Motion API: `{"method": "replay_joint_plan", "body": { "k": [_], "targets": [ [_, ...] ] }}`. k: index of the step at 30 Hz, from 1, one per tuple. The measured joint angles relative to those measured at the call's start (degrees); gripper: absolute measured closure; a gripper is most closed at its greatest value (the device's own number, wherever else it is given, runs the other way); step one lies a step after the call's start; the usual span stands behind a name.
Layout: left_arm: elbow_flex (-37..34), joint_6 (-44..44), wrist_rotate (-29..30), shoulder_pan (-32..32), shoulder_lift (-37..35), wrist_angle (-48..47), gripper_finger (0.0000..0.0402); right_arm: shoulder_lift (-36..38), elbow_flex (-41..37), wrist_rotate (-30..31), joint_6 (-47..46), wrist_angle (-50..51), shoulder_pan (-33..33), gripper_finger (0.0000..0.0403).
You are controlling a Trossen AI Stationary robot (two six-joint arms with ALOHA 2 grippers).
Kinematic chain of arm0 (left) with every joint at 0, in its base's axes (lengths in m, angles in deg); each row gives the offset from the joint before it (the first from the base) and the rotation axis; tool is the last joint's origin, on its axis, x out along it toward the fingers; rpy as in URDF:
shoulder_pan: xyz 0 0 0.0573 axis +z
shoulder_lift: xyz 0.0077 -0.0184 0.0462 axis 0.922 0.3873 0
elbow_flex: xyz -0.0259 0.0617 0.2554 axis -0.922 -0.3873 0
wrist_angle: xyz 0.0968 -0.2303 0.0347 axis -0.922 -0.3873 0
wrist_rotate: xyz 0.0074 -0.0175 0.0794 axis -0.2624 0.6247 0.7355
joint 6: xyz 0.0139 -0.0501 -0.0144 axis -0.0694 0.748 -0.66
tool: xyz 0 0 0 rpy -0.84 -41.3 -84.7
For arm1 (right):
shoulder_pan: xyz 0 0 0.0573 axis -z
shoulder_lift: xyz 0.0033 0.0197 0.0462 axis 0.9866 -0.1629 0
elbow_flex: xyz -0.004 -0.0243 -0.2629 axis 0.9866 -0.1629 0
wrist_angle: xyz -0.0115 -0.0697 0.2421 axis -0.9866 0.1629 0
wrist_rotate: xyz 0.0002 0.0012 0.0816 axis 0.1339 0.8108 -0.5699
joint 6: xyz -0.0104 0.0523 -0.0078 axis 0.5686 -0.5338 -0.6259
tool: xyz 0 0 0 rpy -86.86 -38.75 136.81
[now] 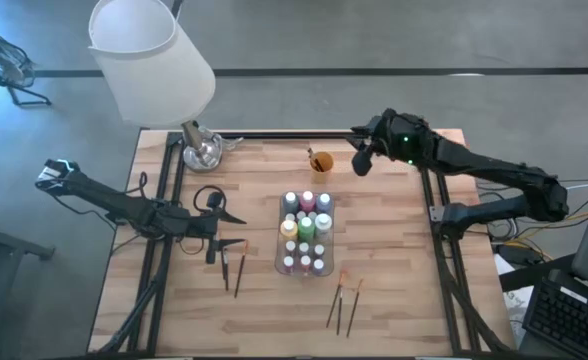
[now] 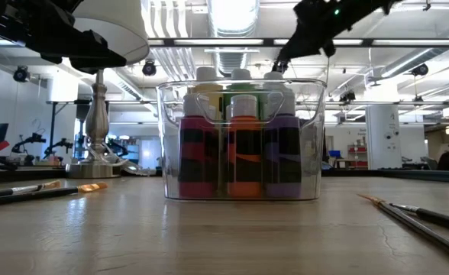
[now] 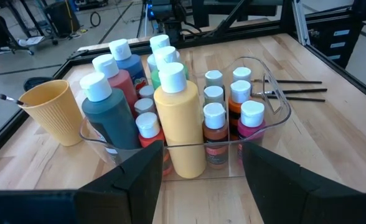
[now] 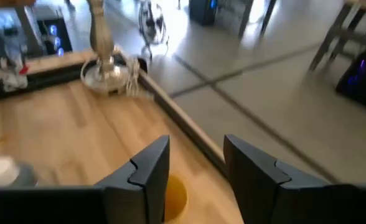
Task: Pick & Place Paint Supplies
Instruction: Put the orange paintbrush into the yellow cup
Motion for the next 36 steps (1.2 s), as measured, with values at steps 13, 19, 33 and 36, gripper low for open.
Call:
{"method": "replay_joint_plan", "body": {
  "k": [13,19,33,36],
  "targets": [
    [0.0,0.0,0.0,0.0,0.0,0.0,0.0179,0.9,13.6,0.1,-13.8,31.5,-11.6,0.0319],
    [0.0,0.0,0.0,0.0,0.0,0.0,0.0179,1.0,14.4,0.4,-23.2,37.3,-20.2,0.0336],
    [0.0,0.0,0.0,0.0,0.0,0.0,0.0179,0.3,9.1,12.0,-54.1,38.4,-44.8,0.0337],
    [0.0,0.0,0.0,0.0,0.0,0.0,0.0179,-0.8,7.5,14.2,-62.0,38.4,-49.0,0.0345]
  ]
}}
